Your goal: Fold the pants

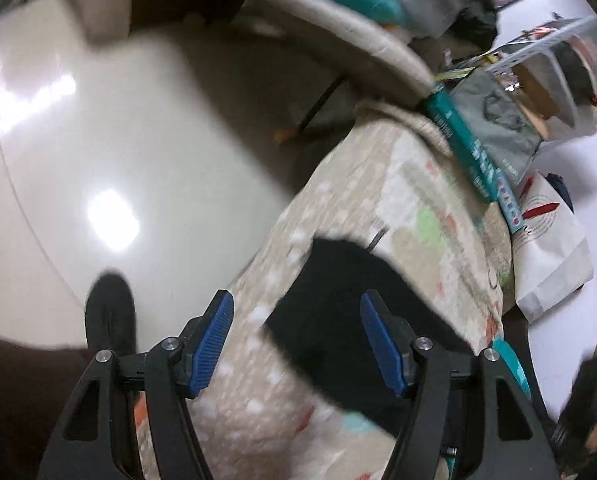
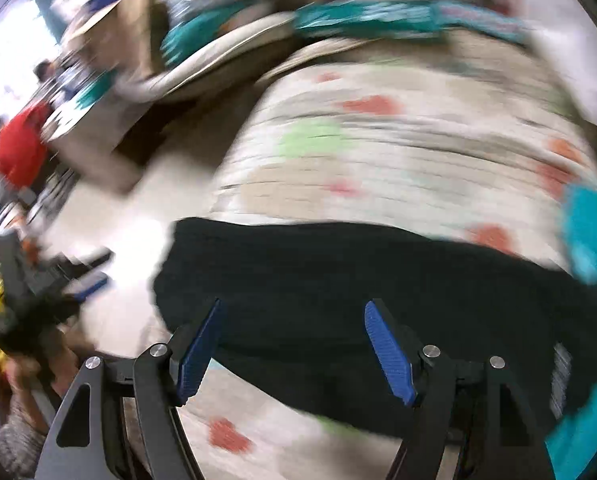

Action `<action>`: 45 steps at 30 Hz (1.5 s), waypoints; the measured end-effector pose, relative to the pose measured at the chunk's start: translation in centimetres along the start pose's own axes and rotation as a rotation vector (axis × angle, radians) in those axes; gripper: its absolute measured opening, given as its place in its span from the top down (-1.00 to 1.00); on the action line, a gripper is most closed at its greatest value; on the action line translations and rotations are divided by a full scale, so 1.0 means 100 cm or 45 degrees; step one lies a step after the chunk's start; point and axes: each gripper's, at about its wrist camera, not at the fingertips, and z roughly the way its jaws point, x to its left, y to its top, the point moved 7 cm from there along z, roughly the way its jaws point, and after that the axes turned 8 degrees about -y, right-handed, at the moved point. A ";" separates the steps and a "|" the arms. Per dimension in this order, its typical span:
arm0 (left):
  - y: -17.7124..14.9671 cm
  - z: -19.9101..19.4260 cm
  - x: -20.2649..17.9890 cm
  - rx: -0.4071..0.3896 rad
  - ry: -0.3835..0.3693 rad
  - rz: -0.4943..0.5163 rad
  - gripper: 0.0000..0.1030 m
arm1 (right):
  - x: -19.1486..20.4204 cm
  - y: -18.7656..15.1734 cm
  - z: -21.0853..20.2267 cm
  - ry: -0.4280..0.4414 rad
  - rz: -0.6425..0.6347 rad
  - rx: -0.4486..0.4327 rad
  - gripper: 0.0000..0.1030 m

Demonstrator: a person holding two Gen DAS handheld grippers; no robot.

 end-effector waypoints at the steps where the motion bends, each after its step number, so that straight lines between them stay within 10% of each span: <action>1: -0.007 0.007 0.006 0.046 -0.026 -0.048 -0.26 | 0.014 0.012 0.013 0.032 -0.044 0.023 -0.49; 8: -0.027 0.044 0.002 0.182 -0.080 -0.104 -0.26 | 0.097 0.066 0.089 0.087 -0.340 0.160 -0.49; 16: -0.035 0.069 -0.004 0.203 0.067 -0.025 -0.27 | 0.147 0.047 0.158 -0.015 -0.662 0.279 -0.47; 20: -0.037 0.071 -0.019 0.205 0.115 0.115 0.26 | 0.153 0.034 0.161 -0.201 -0.844 0.212 0.18; 22: -0.037 0.069 -0.031 0.207 0.101 0.188 0.62 | 0.151 0.034 0.156 -0.191 -0.825 0.195 0.41; 35: -0.054 0.042 -0.105 0.248 -0.147 0.237 0.66 | 0.104 0.053 0.062 -0.126 -0.586 -0.034 0.52; 45: -0.147 0.095 -0.216 0.420 -0.163 0.523 0.66 | -0.075 0.006 0.002 -0.106 -0.090 -0.062 0.50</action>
